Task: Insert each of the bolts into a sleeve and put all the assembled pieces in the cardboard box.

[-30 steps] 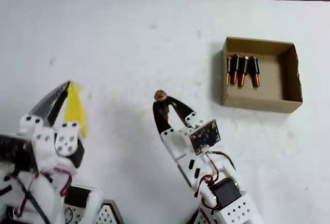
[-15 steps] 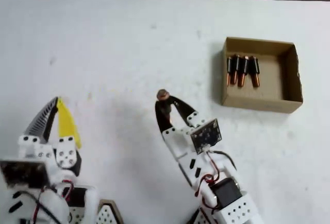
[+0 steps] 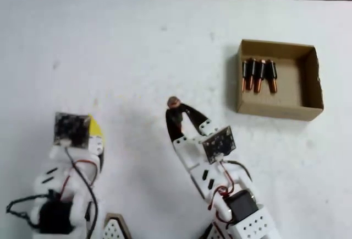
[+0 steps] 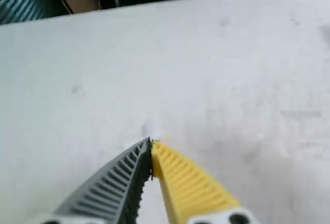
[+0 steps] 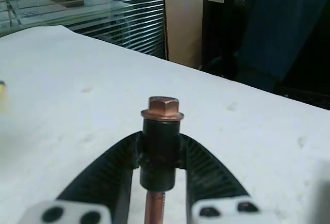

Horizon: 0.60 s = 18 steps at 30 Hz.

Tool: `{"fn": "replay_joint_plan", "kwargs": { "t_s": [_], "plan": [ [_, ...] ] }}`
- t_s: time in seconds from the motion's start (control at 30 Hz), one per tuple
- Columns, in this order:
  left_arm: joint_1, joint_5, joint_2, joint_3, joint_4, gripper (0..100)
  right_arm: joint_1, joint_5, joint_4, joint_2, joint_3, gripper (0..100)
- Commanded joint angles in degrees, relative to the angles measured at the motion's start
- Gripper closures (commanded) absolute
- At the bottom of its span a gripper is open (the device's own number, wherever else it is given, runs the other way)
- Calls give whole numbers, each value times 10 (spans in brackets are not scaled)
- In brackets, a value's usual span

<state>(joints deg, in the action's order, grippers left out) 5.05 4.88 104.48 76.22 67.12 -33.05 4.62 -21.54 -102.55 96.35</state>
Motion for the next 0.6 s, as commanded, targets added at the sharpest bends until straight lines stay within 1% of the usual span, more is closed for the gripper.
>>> {"fn": "replay_joint_plan", "kwargs": {
  "t_s": [0.0,0.33,0.57],
  "plan": [
    [2,6,2,59,-2,977,4,-2,0,-6,5,983],
    [2,6,2,164,-2,976,4,-2,0,-6,5,983],
    [2,7,2,205,-2,976,4,-2,0,-6,5,983]
  ]
}}
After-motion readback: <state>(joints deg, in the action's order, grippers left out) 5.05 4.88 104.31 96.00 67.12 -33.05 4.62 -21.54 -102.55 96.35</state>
